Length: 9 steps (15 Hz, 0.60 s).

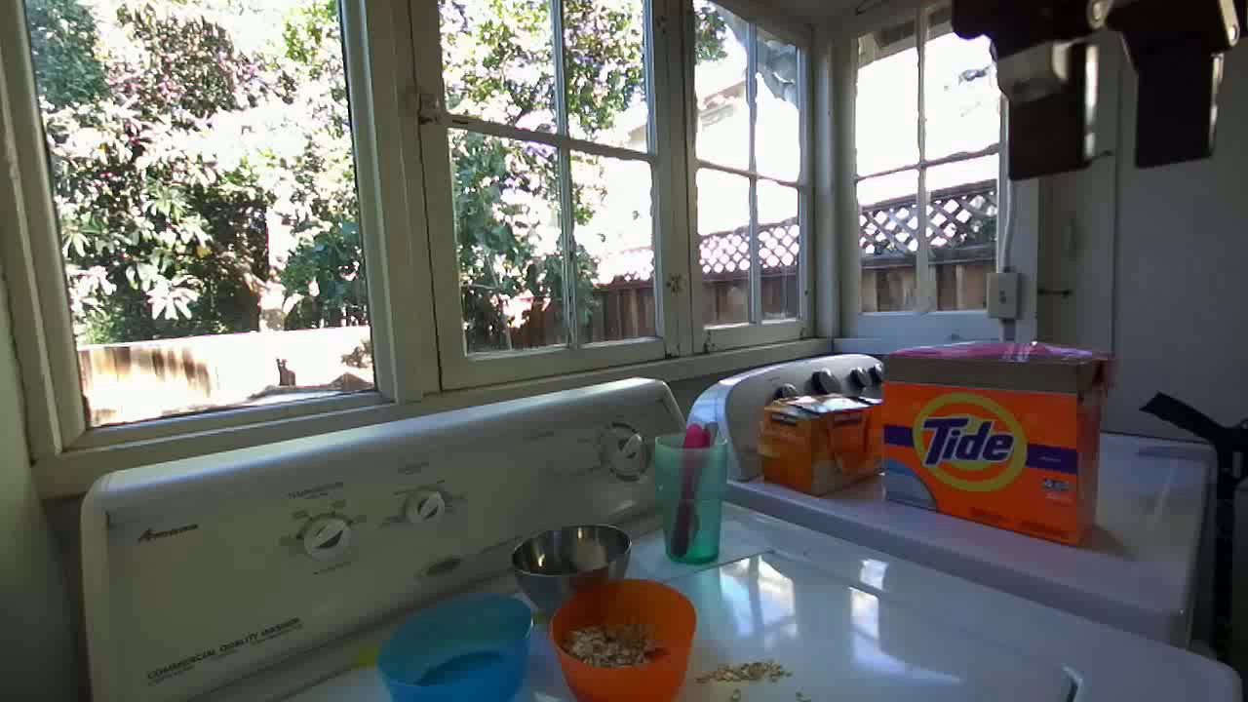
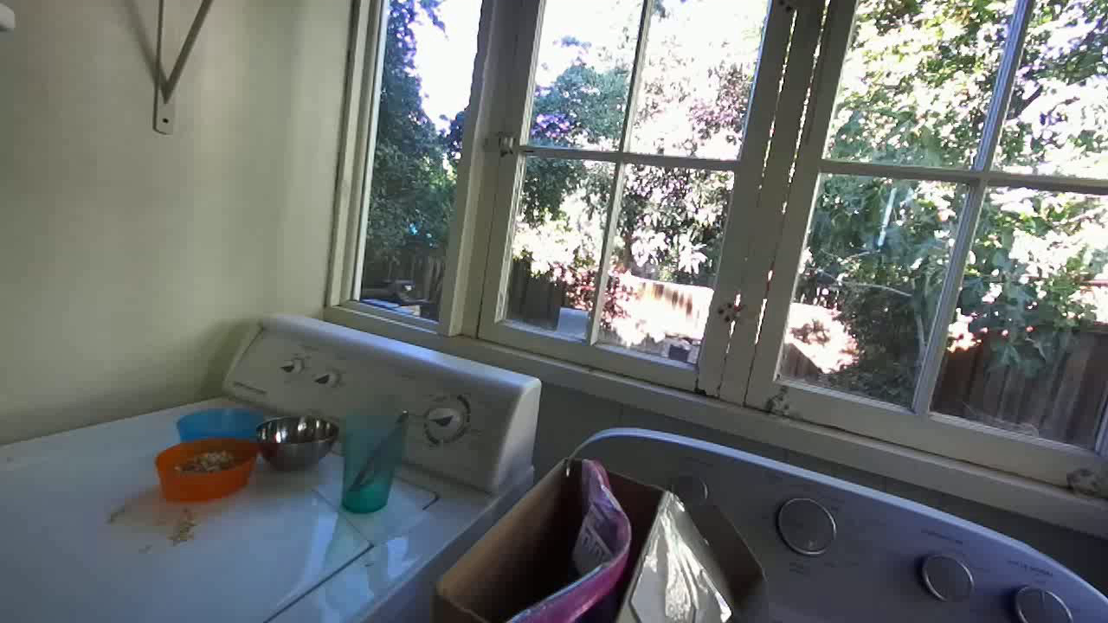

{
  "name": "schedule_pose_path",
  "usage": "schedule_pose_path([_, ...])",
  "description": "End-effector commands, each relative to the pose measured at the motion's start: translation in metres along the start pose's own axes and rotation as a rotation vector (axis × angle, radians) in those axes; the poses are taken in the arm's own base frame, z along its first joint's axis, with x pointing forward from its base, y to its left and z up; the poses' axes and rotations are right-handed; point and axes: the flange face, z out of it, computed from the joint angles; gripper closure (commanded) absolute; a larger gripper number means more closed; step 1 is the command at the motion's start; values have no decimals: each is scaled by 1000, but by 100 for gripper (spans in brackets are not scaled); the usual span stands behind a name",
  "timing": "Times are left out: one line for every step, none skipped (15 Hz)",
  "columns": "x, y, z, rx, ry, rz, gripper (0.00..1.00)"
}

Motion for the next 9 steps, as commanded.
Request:
schedule_pose_path([0, 0, 0, -1, -1, 0, 0])
schedule_pose_path([0, 0, 0, -1, -1, 0, 0])
schedule_pose_path([0, 0, 0, -1, -1, 0, 0])
schedule_pose_path([0, 0, 0, -1, -1, 0, 0])
schedule_pose_path([0, 0, 0, -1, -1, 0, 0])
schedule_pose_path([0, 0, 0, -1, -1, 0, 0])
schedule_pose_path([1, 2, 1, -1, 10, 3, 0])
schedule_pose_path([3, 6, 4, -10, 12, 17, 0])
schedule_pose_path([7, 12, 8, -21, 26, 44, 0])
